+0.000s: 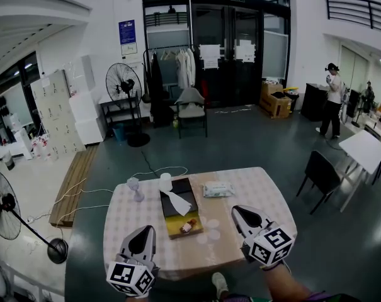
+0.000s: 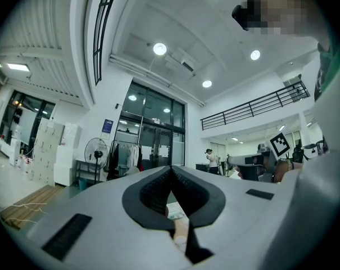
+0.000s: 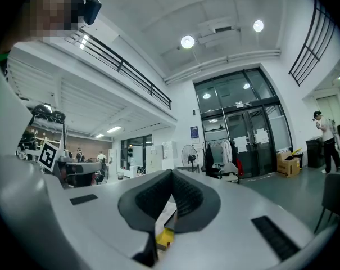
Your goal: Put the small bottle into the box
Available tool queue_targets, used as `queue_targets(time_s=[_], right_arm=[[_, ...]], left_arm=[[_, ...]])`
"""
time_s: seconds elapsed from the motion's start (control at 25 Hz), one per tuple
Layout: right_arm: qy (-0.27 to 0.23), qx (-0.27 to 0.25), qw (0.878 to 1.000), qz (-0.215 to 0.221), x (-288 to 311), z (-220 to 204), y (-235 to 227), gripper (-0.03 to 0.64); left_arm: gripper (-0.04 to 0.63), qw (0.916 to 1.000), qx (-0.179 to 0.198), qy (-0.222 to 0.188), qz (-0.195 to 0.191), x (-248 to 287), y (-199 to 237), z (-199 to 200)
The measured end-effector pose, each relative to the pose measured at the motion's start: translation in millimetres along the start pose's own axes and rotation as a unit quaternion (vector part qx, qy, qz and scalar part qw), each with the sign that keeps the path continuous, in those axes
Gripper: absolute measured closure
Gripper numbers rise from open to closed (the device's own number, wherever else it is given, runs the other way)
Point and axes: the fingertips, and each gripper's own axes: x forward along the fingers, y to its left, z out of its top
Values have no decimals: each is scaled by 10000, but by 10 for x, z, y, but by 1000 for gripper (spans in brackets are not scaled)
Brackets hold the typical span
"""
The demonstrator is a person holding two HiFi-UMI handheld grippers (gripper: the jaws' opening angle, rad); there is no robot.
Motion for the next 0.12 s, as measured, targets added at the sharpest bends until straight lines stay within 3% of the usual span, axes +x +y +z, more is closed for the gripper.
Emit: queue_targets(time_s=[0.12], right_arm=[[-7,1,10000,-3,2,12,-26,612]], left_arm=[[572,10000,0,-20,-23,26,-7,-1]])
